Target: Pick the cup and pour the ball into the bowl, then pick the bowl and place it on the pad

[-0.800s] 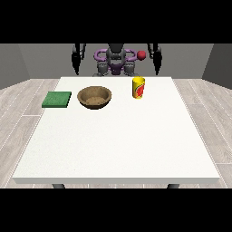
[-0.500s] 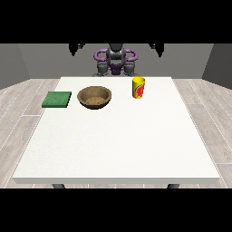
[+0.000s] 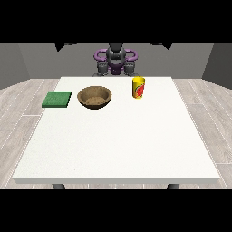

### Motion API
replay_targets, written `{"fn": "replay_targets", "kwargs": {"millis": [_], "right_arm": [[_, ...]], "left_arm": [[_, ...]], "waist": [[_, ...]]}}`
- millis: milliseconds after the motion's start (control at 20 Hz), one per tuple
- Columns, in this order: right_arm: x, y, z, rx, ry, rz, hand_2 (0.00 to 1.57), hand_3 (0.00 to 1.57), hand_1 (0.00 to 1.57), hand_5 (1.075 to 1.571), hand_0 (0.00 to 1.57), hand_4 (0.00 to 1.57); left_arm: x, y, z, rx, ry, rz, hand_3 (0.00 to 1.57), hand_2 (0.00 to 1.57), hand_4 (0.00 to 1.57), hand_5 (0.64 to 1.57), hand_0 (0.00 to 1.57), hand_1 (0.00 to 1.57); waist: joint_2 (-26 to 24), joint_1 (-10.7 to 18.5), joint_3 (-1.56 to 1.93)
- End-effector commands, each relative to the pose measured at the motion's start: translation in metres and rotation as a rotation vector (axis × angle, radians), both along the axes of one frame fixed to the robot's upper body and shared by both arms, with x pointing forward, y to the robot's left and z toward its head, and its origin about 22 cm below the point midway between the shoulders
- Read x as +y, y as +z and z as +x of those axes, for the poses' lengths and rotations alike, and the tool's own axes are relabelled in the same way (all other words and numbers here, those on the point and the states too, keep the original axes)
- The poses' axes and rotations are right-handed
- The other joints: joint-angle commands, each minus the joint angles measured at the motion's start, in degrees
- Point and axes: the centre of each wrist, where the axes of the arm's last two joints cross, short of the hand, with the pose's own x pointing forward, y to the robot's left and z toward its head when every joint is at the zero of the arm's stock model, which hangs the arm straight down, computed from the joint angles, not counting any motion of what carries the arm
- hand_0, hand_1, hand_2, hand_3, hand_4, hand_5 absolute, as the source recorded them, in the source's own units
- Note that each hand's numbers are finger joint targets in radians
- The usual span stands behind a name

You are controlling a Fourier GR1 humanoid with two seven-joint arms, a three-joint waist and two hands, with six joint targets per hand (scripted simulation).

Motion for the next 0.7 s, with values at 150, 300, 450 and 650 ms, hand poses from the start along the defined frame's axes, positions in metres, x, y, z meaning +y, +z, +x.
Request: {"fn": "replay_targets", "kwargs": {"millis": [150,300,450,650], "right_arm": [[-0.002,-0.005,0.003,-0.116,0.028,0.021,0.00,0.00,0.00,1.569,0.00,0.00],[-0.004,-0.017,0.018,-0.188,0.007,0.019,0.00,0.00,0.00,1.570,0.00,0.00],[0.001,-0.023,0.021,-0.168,0.013,0.011,0.00,0.00,0.00,1.570,0.00,0.00],[-0.010,-0.025,0.017,-0.187,0.059,0.013,0.00,0.00,0.00,1.571,0.00,0.00]], "left_arm": [[0.022,-0.003,0.016,-0.128,0.037,0.015,0.00,0.00,0.00,1.539,0.00,0.00],[0.002,-0.001,0.029,-0.232,-0.003,0.022,0.00,0.00,0.00,1.529,0.00,0.00],[-0.011,-0.037,0.021,-0.245,0.004,0.030,0.00,0.00,0.00,1.524,0.00,0.00],[-0.050,-0.068,0.023,-0.227,0.040,0.019,0.00,0.00,0.00,1.523,0.00,0.00]], "waist": [[7.97,-1.95,-0.03],[13.95,-0.40,-0.01],[14.17,-0.43,-0.03],[14.87,-3.33,-0.02]]}}
